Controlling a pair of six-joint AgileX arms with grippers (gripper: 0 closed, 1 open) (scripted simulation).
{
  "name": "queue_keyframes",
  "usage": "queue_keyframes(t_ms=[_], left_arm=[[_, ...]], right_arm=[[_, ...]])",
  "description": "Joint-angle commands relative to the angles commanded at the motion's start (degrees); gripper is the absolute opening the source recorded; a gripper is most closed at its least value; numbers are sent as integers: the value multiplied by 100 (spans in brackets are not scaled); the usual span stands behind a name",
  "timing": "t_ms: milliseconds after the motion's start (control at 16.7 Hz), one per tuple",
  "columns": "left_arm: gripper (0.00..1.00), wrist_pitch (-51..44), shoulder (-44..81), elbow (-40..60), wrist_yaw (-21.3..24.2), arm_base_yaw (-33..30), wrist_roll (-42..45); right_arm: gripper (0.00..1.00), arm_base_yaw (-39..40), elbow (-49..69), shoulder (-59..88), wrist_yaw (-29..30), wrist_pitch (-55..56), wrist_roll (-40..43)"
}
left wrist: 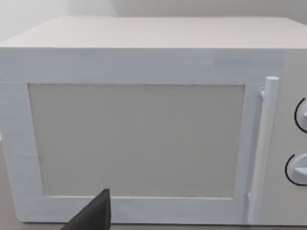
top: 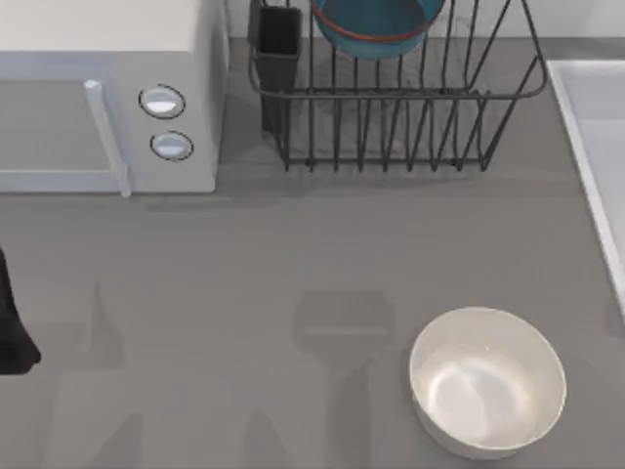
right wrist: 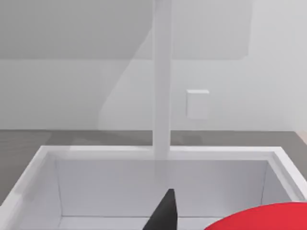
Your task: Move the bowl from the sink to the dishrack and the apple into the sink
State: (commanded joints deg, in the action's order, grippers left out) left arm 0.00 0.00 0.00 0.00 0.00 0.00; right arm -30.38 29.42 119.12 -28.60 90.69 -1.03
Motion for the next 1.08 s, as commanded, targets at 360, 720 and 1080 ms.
queue_keyframes(t_ms=[360,720,1080], left_arm=[[100,0,0,0,0,0,0],[100,0,0,0,0,0,0],[100,0,0,0,0,0,0]], right_arm=[[0,13,-139,788,39,868,20],[23,13,-139,788,39,868,20],[68,13,-139,788,39,868,20]])
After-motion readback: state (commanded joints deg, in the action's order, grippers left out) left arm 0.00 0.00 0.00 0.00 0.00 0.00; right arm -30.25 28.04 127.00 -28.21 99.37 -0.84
